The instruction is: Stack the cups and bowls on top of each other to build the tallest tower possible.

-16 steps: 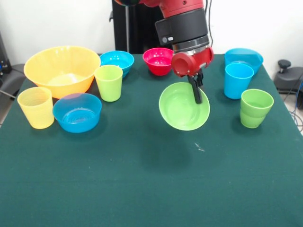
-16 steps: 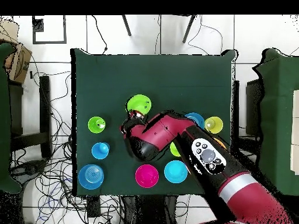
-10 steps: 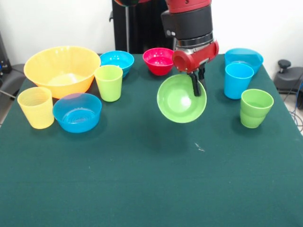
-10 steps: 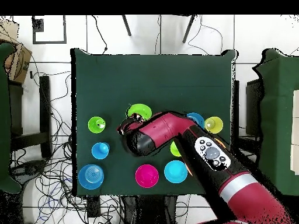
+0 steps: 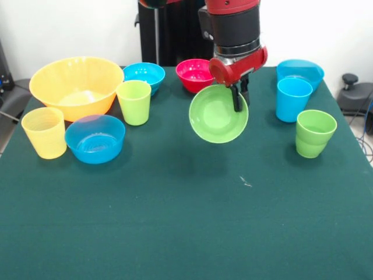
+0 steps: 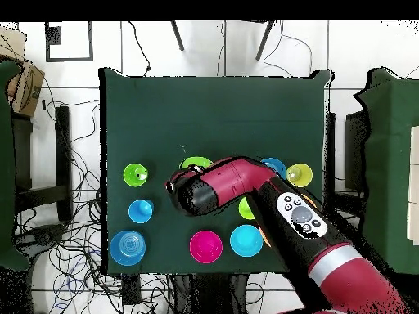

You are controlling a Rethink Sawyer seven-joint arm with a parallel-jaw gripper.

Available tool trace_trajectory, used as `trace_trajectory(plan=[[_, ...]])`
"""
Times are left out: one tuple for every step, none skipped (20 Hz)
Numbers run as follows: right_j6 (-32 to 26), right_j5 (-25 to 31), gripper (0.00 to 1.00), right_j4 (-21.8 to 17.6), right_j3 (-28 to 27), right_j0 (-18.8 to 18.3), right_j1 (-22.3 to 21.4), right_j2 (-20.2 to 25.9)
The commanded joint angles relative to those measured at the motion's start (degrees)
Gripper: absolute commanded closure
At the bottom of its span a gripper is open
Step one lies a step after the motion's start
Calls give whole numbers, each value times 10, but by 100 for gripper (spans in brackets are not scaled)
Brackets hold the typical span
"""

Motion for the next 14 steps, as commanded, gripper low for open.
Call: trace_trajectory(plan=[[83,10,100,4,-39,33,7,-63],[57,34,100,3,-43,32,4,-61],[14,64,100,8,-44,25,8,-44],[14,65,100,17,-43,20,10,-41],[15,65,100,25,-41,14,12,-37],[16,66,100,34,-40,9,15,-34],[17,67,100,43,-39,4,17,-30],[17,68,100,51,-37,-1,20,-27],[28,67,100,60,-38,-2,18,-28],[24,68,100,58,-34,0,15,-30],[5,76,100,51,-38,1,15,-30],[-17,76,100,40,-39,0,17,-27],[-42,82,100,33,-44,-1,20,-21],[-64,94,100,27,-49,-1,18,-18]])
